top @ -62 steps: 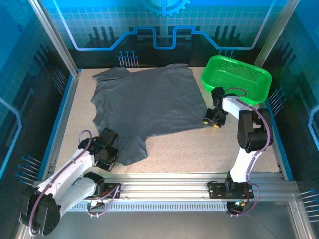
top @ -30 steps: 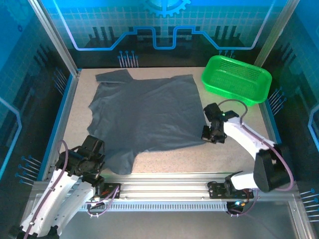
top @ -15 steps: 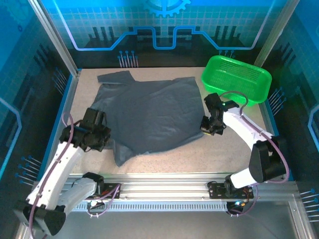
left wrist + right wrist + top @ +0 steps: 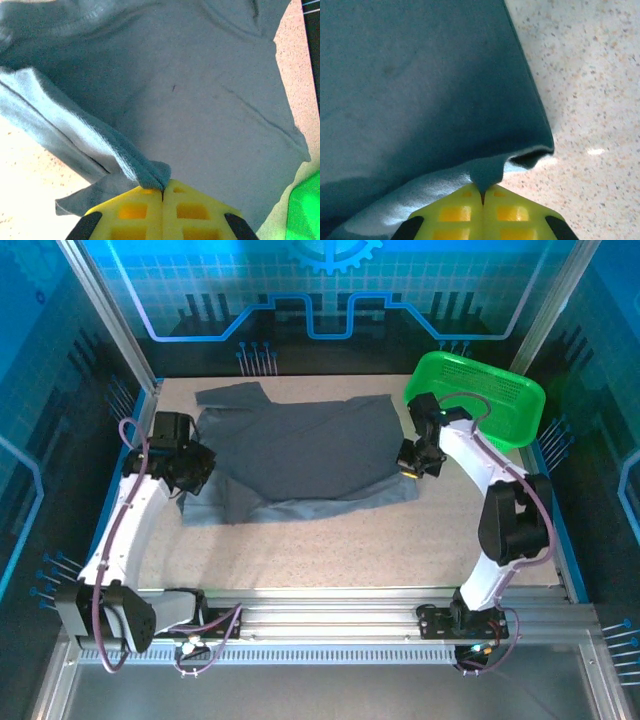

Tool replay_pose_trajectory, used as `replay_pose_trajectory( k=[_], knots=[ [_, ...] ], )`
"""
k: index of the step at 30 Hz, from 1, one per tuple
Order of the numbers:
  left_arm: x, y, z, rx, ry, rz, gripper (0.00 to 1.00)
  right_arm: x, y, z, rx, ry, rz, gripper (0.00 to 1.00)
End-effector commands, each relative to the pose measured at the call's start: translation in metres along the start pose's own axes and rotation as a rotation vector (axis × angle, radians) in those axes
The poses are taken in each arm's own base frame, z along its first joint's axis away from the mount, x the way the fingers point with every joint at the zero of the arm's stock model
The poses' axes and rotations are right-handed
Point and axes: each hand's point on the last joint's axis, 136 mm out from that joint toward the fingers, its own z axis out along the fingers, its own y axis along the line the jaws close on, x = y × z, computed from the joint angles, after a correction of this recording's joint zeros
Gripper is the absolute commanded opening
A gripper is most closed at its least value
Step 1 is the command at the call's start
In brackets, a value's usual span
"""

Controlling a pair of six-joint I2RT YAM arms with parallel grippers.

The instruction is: Fold and stack the t-shirts

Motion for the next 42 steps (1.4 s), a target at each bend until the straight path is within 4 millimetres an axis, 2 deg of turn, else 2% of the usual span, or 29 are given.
replay_pose_trajectory(
  k=[1,8,25,31,35,36,37,39,40,42],
  knots=[
    [-0.018,-0.019,-0.003,0.065,-0.030,0.036,0.00,-0.009,-0.003,0.007,0.028,0.033,0.001,0.00],
    [-0.034,-0.025,0.010,0.070,-0.045,0.035,0.00,-0.027,0.000,0.019,0.059,0.034,0.014,0.00],
    [-0.059,-0.023,0.052,0.015,-0.028,0.032,0.00,-0.042,-0.014,0.038,0.141,0.042,0.084,0.00],
    [-0.069,-0.020,0.066,-0.012,-0.023,0.037,0.00,-0.050,-0.005,0.046,0.109,0.058,0.086,0.00],
    [-0.078,-0.025,0.078,-0.013,-0.022,0.057,0.00,-0.057,0.000,0.053,0.099,0.066,0.083,0.00],
    [-0.080,-0.027,0.082,-0.017,-0.019,0.068,0.00,-0.059,0.001,0.055,0.089,0.073,0.081,0.02],
    [-0.083,-0.028,0.086,-0.023,-0.013,0.081,0.01,-0.061,0.003,0.057,0.080,0.084,0.080,0.11],
    [-0.089,-0.025,0.093,-0.047,0.001,0.097,0.35,-0.065,0.004,0.058,0.072,0.095,0.075,0.34],
    [-0.093,-0.022,0.093,-0.062,0.005,0.098,0.43,-0.068,0.003,0.054,0.074,0.081,0.064,0.42],
    [-0.099,-0.013,0.085,-0.094,-0.008,0.096,0.49,-0.071,0.003,0.040,0.073,0.046,0.037,0.51]
  ],
)
